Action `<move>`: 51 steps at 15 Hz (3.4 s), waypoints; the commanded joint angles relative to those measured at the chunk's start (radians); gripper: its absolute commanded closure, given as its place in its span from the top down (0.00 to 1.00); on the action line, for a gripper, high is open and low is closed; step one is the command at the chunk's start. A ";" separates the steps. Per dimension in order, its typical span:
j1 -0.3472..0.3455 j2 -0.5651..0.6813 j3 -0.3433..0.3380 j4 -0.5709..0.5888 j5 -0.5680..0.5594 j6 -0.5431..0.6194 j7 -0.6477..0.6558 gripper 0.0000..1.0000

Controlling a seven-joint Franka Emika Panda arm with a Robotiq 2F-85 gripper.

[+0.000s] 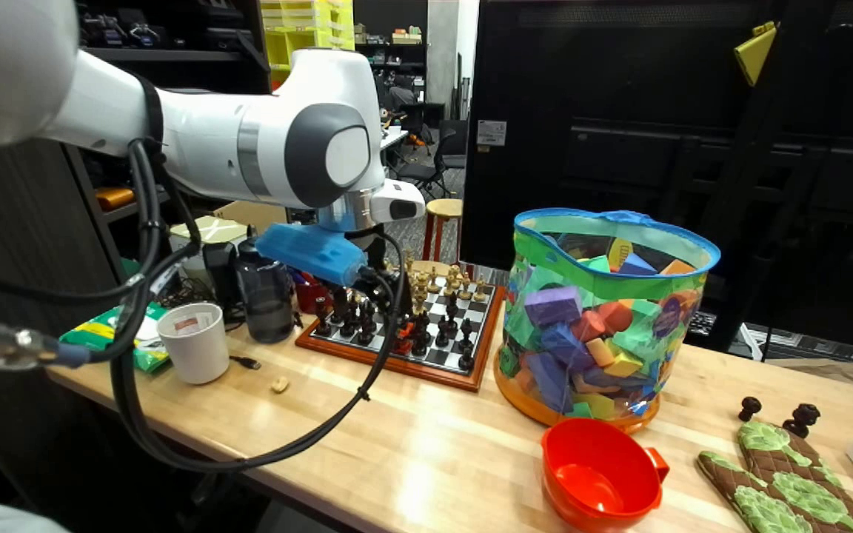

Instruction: Remove the green block from the bag.

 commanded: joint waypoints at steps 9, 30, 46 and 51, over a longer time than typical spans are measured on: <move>-0.025 0.195 0.066 -0.011 0.035 0.216 0.299 1.00; -0.031 0.179 0.025 -0.017 -0.109 0.187 0.077 1.00; -0.137 0.091 0.010 0.123 -0.057 0.145 0.325 1.00; -0.175 0.084 0.002 0.198 -0.037 0.135 0.450 1.00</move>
